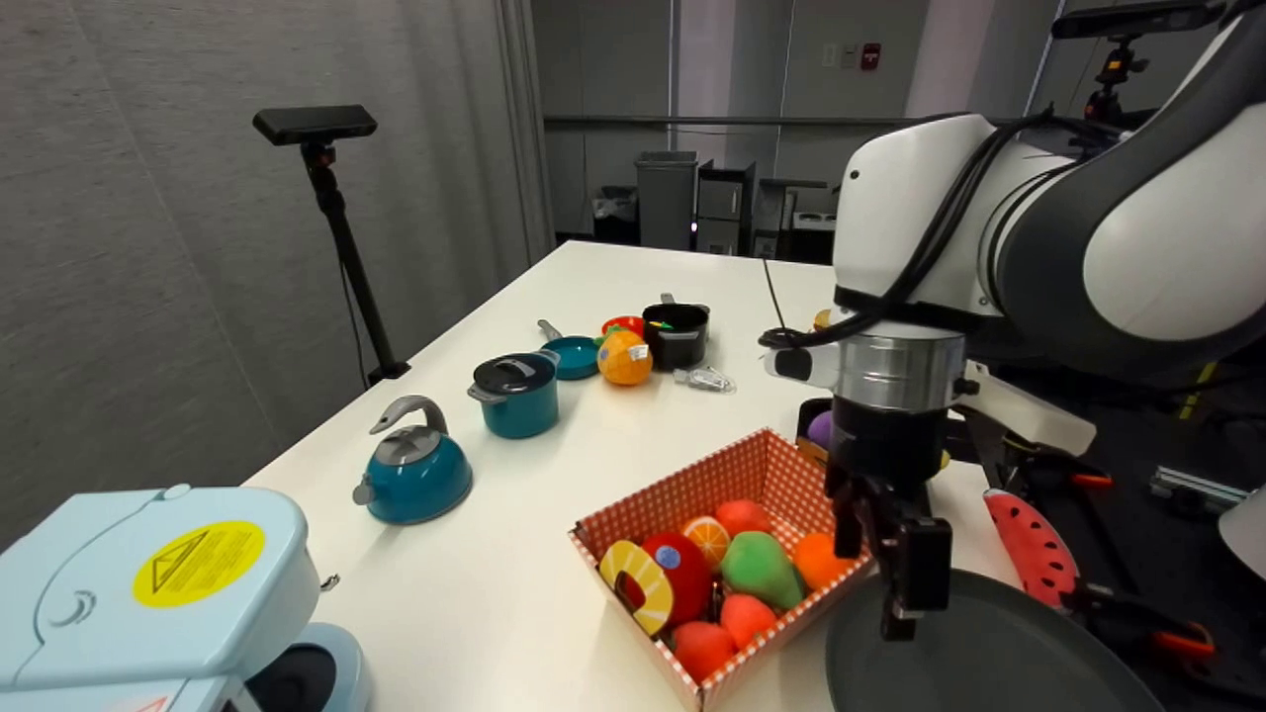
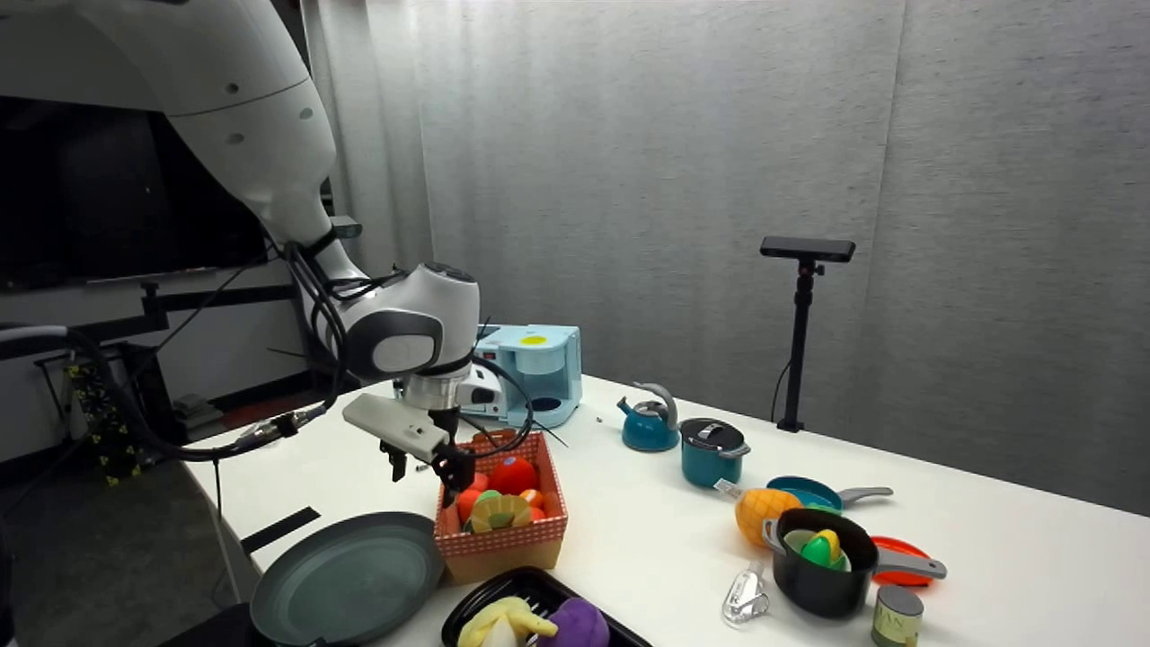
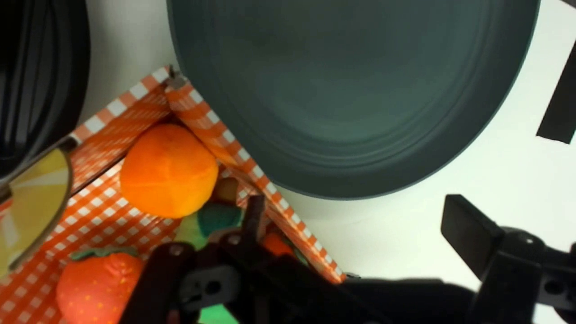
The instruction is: Move the brown box forward
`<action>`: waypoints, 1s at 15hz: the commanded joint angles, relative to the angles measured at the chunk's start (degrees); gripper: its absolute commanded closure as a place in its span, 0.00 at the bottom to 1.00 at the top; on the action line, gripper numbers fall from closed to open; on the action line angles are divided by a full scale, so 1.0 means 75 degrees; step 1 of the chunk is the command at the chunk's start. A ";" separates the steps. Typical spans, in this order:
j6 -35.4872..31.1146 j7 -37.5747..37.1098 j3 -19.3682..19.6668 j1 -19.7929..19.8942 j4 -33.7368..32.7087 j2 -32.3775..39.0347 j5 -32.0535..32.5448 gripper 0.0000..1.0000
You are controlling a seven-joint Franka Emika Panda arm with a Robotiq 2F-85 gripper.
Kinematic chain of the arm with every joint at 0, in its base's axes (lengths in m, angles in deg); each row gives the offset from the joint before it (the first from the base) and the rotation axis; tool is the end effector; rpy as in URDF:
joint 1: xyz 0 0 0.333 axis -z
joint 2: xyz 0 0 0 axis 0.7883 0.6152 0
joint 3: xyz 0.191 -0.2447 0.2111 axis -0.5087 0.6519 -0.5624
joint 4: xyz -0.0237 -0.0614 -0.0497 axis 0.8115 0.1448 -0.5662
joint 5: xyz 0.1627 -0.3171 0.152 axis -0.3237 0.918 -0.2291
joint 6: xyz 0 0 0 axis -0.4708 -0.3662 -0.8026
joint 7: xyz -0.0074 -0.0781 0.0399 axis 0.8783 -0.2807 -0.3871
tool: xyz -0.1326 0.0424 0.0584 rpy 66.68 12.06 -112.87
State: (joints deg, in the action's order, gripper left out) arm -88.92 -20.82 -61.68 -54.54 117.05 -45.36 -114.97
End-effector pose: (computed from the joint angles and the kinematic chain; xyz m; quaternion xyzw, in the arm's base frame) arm 0.4379 0.1687 0.2312 -0.9774 -0.1647 0.0203 0.1309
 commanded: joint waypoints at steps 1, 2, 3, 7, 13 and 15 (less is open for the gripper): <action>0.0350 0.0201 0.0095 -0.0027 0.0131 -0.0451 -0.0181 0.00; 0.0391 0.0169 0.0150 -0.0025 0.0103 -0.0552 -0.0161 0.00; 0.0404 0.0165 0.0194 -0.0021 0.0086 -0.0671 -0.0168 0.00; 0.0477 0.0170 0.0462 -0.0091 0.0083 -0.1420 -0.0118 0.00; 0.1266 -0.0005 0.1178 -0.0339 0.0074 -0.2834 0.0356 0.00; 0.1044 0.0001 0.1326 -0.0514 -0.0053 -0.2453 0.0313 0.00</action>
State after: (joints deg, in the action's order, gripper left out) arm -80.98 -20.28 -54.21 -55.88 116.69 -63.89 -113.24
